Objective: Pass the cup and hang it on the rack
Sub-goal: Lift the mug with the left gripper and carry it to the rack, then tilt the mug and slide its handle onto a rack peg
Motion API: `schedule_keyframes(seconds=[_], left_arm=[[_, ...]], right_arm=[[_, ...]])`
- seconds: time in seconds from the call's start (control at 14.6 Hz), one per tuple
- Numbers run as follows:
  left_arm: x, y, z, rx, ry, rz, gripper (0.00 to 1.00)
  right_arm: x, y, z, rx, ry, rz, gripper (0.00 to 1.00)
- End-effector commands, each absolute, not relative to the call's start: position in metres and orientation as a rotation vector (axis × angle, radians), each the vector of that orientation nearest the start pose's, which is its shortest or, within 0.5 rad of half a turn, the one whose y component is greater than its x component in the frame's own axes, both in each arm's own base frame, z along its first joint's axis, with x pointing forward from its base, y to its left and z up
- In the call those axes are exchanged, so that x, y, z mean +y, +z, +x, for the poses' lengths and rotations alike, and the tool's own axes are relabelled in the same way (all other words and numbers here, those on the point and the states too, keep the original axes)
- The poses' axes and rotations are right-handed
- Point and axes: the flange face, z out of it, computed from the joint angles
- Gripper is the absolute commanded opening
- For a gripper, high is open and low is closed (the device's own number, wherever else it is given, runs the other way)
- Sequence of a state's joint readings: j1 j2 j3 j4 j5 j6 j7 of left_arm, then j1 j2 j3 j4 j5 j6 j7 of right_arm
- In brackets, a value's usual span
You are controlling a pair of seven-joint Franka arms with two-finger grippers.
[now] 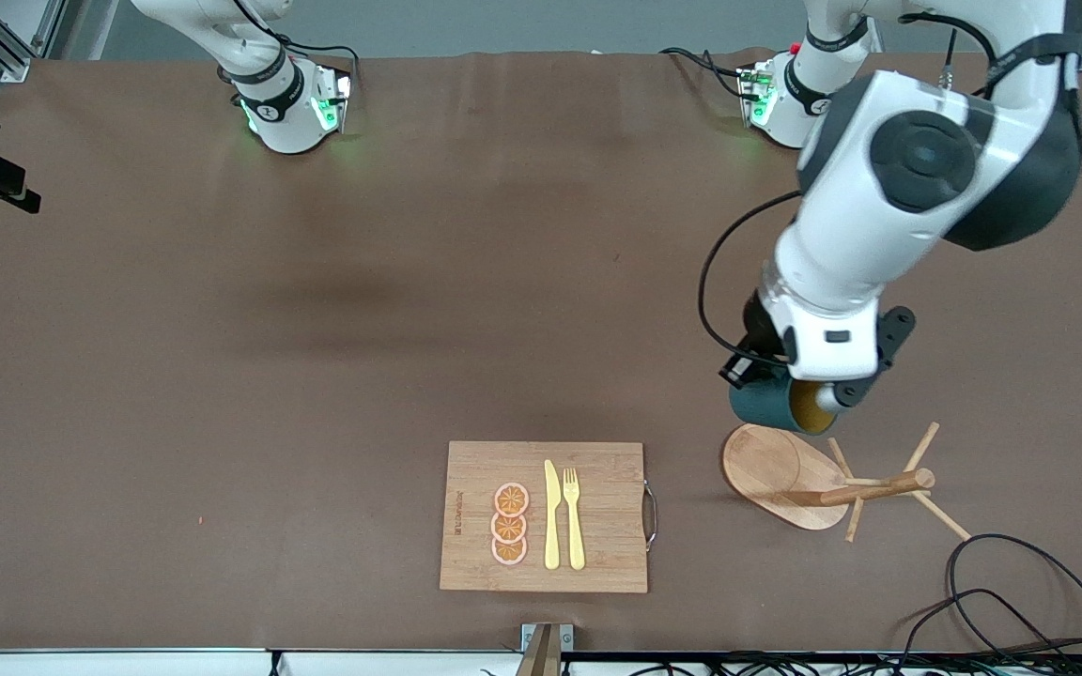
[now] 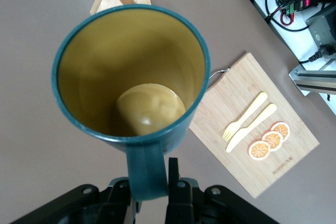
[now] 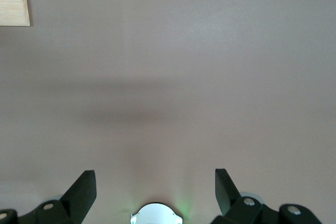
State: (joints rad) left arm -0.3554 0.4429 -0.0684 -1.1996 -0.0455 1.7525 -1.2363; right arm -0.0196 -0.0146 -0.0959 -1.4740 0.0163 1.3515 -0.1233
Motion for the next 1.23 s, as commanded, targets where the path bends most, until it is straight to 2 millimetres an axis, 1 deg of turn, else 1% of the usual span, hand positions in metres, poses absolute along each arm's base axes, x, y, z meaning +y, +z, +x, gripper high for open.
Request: schedule_keyframes(seconds=[0.0,0.14,0.21,0.27,0.41,0.48,0.62,0.68,0.75,0.89,0.96,1.09,1.16], left_arm=[[-0.237,0.550,0.652,-1.421,0.132,-3.084,0.00],[-0.210,0.549,0.665,-1.445,0.233,-3.176,0.00],[-0.195,0.549,0.672,-1.500,0.268,-3.210,0.00],[-0.184,0.549,0.679,-1.571,0.311,-3.236,0.00],[-0.173,0.543,0.690,-1.723,0.426,-3.269,0.00],[-0.168,0.541,0.694,-1.771,0.469,-3.274,0.00],[-0.165,0.531,0.702,-1.862,0.577,-3.285,0.00],[-0.161,0.525,0.707,-1.903,0.620,-3.296,0.00],[-0.151,0.522,0.711,-1.939,0.642,-3.312,0.00],[-0.139,0.507,0.720,-1.971,0.739,-3.361,0.00],[-0.138,0.501,0.723,-1.996,0.795,-3.369,0.00],[-0.125,0.485,0.729,-2.023,0.821,-3.364,0.00],[-0.123,0.480,0.732,-2.040,0.858,-3.377,0.00]], right_arm=[[-0.061,0.661,0.517,-0.030,0.156,-3.119,1.00],[-0.060,0.661,0.517,-0.032,0.156,-3.119,1.00],[-0.060,0.661,0.517,-0.032,0.156,-3.119,1.00],[-0.060,0.661,0.517,-0.032,0.156,-3.119,1.00],[-0.061,0.661,0.517,-0.030,0.158,-3.119,1.00],[-0.061,0.661,0.517,-0.030,0.158,-3.119,1.00],[-0.060,0.660,0.517,-0.032,0.161,-3.118,1.00],[-0.060,0.661,0.517,-0.032,0.158,-3.119,1.00],[-0.060,0.660,0.517,-0.032,0.161,-3.118,1.00],[-0.060,0.660,0.517,-0.032,0.161,-3.118,1.00],[-0.061,0.660,0.517,-0.030,0.161,-3.118,1.00],[-0.062,0.660,0.517,-0.028,0.160,-3.117,1.00],[-0.060,0.660,0.517,-0.033,0.160,-3.117,1.00]])
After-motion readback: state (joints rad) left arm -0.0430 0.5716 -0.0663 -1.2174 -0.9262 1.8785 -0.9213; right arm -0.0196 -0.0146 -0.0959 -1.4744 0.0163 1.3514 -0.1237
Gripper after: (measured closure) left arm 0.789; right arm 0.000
